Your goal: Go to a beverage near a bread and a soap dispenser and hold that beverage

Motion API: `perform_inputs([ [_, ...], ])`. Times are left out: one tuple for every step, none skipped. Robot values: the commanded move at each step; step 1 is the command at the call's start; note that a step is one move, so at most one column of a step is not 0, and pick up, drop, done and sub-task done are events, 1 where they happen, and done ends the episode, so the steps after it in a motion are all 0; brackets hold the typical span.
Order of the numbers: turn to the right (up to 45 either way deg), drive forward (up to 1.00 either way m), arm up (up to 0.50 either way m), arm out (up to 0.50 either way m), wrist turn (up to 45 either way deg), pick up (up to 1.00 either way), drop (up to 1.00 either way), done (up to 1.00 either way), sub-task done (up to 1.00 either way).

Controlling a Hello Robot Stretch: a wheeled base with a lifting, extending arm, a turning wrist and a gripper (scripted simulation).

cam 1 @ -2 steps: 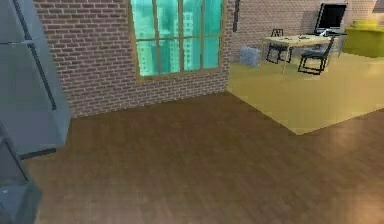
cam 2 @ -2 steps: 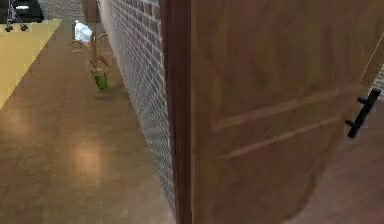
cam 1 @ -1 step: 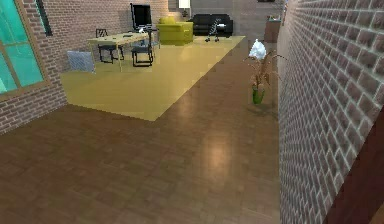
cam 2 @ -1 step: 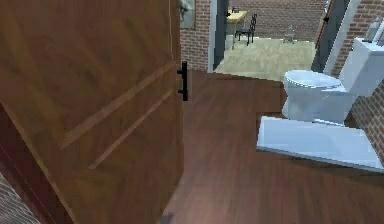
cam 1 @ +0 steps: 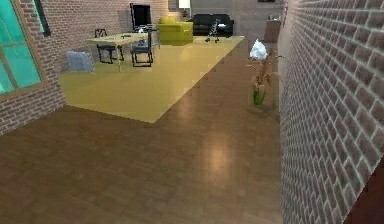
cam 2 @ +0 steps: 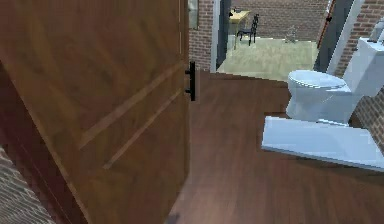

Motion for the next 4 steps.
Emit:
perform_inputs([
  [0.0,0.30,0.00,0.00,0.0,0.00,0.00,0.00,0.00],
  [0.0,1.00,0.00,0.00,0.0,0.00,0.00,0.00,0.00],
  [3.0,0.00,0.00,0.00,0.0,0.00,0.00,0.00,0.00],
  [0.0,1.00,0.00,0.00,0.0,0.00,0.00,0.00,0.00],
])
